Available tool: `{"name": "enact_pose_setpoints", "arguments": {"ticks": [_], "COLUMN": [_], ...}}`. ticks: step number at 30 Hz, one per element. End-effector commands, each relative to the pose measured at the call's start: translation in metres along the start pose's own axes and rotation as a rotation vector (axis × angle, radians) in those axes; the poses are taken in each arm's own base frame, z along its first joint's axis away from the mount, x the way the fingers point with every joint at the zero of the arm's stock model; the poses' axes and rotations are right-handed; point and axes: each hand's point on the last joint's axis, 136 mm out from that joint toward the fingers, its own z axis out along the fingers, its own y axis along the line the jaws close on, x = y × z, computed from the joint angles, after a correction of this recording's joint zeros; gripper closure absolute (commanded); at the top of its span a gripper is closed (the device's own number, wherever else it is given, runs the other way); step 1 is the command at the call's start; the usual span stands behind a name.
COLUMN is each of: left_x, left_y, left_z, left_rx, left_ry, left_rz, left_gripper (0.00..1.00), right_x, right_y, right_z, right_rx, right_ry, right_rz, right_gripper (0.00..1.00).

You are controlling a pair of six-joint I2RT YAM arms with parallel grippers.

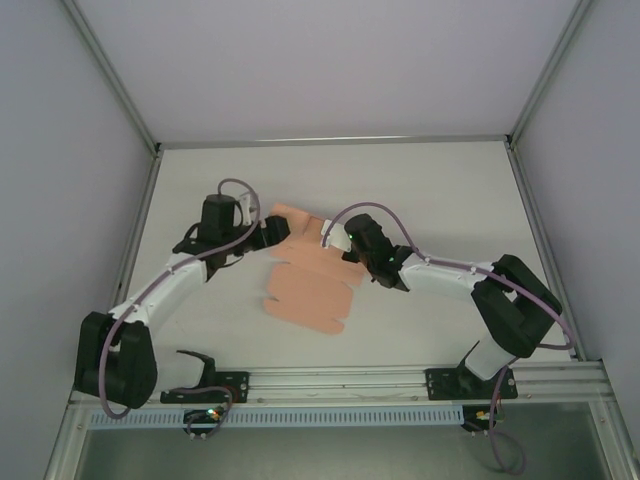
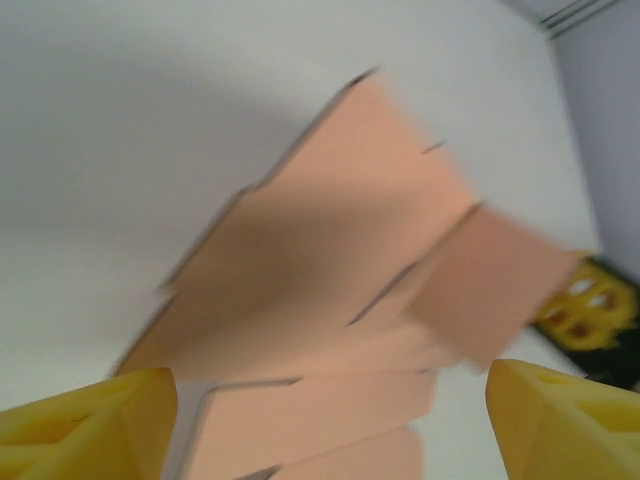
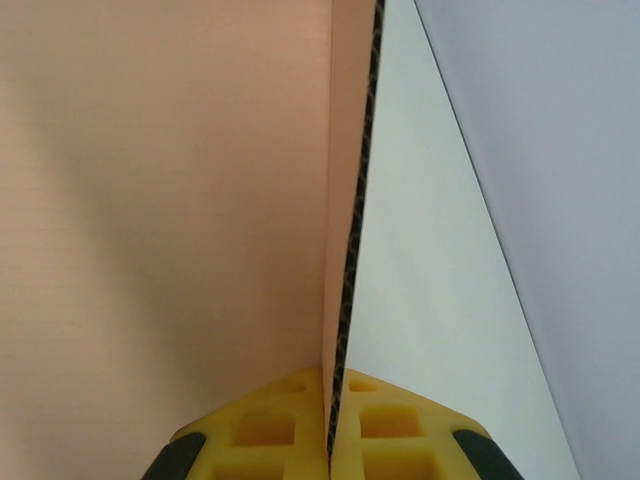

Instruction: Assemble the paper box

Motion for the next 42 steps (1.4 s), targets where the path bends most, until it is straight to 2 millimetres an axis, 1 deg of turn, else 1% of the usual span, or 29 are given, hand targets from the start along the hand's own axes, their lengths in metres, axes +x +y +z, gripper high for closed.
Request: {"name": "enact_pose_setpoints", "arguments": {"ticks": [1,3,5,9,12,17,19,23,24,26,28,29,31,33,36,39,42], "left_x": [0.043,0.045,0.047,0.046,0.046,0.049,0.046,0.041,0.041,0.04,0.04,0.04,0.037,0.041,0.04,0.04,0.039], "left_y": [0.029,0.028,0.025,0.023,0.026,0.033,0.028,0.013,0.01,0.004,-0.001,-0.004,-0.01,-0.021,-0.029,-0.031,-0.021], "left_z": [0.001,0.003,0.006,0.015,0.023,0.025,0.024,0.025,0.025,0.026,0.026,0.026,0.023,0.023,0.026,0.033,0.044], "left_rx": [-0.067,-0.042,-0.019,0.012,0.004,-0.025,-0.002,0.047,0.058,0.077,0.081,0.078,0.074,0.089,0.069,0.043,0.01], "left_ry": [0.128,0.13,0.141,0.147,0.16,0.166,0.154,0.117,0.113,0.118,0.126,0.127,0.109,0.11,0.106,0.106,0.103], "left_rz": [0.003,0.012,0.016,0.017,0.005,0.01,0.019,0.063,0.072,0.078,0.086,0.094,0.123,0.157,0.179,0.213,0.2], "left_gripper": [0.28,0.32,0.37,0.53,0.62,0.63,0.67,0.68,0.7,0.75,0.84,0.86,0.87,0.88,0.89,0.91,0.92], "right_x": [0.0,0.0,0.0,0.0,0.0,-0.001,-0.001,-0.001,-0.001,-0.002,-0.002,-0.002,-0.003,-0.005,-0.01,-0.014,-0.02], "right_y": [-0.004,-0.004,-0.004,-0.003,-0.004,-0.004,-0.004,-0.002,-0.003,-0.003,-0.003,-0.004,-0.003,0.0,0.002,0.006,0.016], "right_z": [-0.004,-0.003,-0.002,-0.001,-0.001,-0.003,-0.004,-0.004,-0.004,-0.004,-0.005,-0.005,-0.006,-0.008,-0.009,-0.011,-0.012], "right_rx": [-0.005,-0.007,-0.009,-0.012,-0.013,-0.015,-0.019,-0.025,-0.024,-0.023,-0.024,-0.025,-0.028,-0.034,-0.036,-0.048,-0.05], "right_ry": [-0.002,0.002,0.005,0.009,0.008,0.007,0.005,0.002,0.002,0.002,0.002,0.003,0.0,-0.008,-0.013,-0.029,-0.037], "right_rz": [-0.022,-0.026,-0.025,-0.019,-0.014,-0.01,-0.008,0.0,0.001,0.003,0.005,0.005,0.006,-0.002,-0.013,-0.006,-0.032], "right_gripper": [1.0,1.0,1.0,1.0,1.0,1.0,1.0,1.0,1.0,1.0,1.0,1.0,1.0,1.0,1.0,1.0,1.0]}}
